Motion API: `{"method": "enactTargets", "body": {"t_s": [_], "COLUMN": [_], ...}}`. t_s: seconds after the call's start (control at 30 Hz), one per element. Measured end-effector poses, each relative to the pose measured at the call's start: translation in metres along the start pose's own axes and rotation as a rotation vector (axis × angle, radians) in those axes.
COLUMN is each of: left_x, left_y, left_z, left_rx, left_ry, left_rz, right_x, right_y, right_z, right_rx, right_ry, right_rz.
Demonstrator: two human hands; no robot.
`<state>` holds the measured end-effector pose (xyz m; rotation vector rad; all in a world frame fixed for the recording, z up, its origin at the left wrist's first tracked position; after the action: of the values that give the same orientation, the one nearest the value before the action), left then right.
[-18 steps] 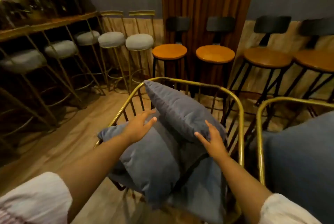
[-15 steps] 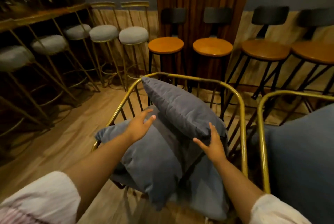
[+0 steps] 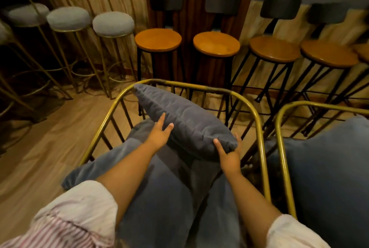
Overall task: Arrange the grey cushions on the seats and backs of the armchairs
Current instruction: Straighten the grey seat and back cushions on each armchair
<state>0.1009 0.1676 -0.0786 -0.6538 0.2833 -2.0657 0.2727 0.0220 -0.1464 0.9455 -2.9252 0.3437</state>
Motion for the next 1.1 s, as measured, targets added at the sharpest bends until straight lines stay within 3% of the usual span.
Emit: {"method": "enactTargets", "body": {"t_s": [0.07, 0.27, 0.4, 0.5, 0.67, 0.8, 0.9, 1.0, 1.1], "left_x": [-0.031, -0.115, -0.154, -0.168, -0.185, -0.224, -0.259, -0.285, -0.306], "left_y": [0.005, 0.041, 0.073, 0.089, 0.091, 0.073, 0.05, 0.035, 0.026], "left_z": [0.015, 0.061, 0.076, 0.067, 0.043, 0.026, 0.014, 0.005, -0.01], "left_rx": [-0.089, -0.668, -0.723, -0.688, -0.53, -0.13, 0.169, 0.252, 0.275], "left_ry": [0.043, 0.205, 0.274, 0.324, 0.474, 0.394, 0.296, 0.333, 0.25], "left_rz": [-0.056, -0.143, -0.148, -0.108, 0.097, 0.234, 0.184, 0.091, 0.056], "right_x": [-0.036, -0.142, -0.165, -0.16, -0.158, -0.168, -0.167, -0.168, -0.169], "right_y": [-0.005, -0.036, -0.042, -0.033, -0.007, -0.004, -0.004, -0.005, -0.004], "right_z": [-0.018, -0.062, -0.052, -0.022, 0.028, 0.049, 0.066, 0.076, 0.085], "right_rx": [-0.018, -0.152, -0.13, -0.081, 0.001, 0.036, 0.099, 0.115, 0.108], "right_ry": [-0.005, 0.063, 0.037, -0.04, -0.015, -0.033, -0.02, -0.032, -0.038], "right_rz": [0.045, 0.32, 0.352, 0.286, 0.244, 0.287, 0.328, 0.32, 0.283]}}
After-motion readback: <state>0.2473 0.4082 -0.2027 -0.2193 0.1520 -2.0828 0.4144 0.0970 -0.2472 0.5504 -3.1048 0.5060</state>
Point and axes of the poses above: each hand's wrist, its own x-axis away from the middle knuckle, its own y-axis out of the palm, z = x × y, the point moved 1 cm from there along -x, towards the middle knuckle, and after that the axes turned 1 degree about -y, right-handed, at the moved point
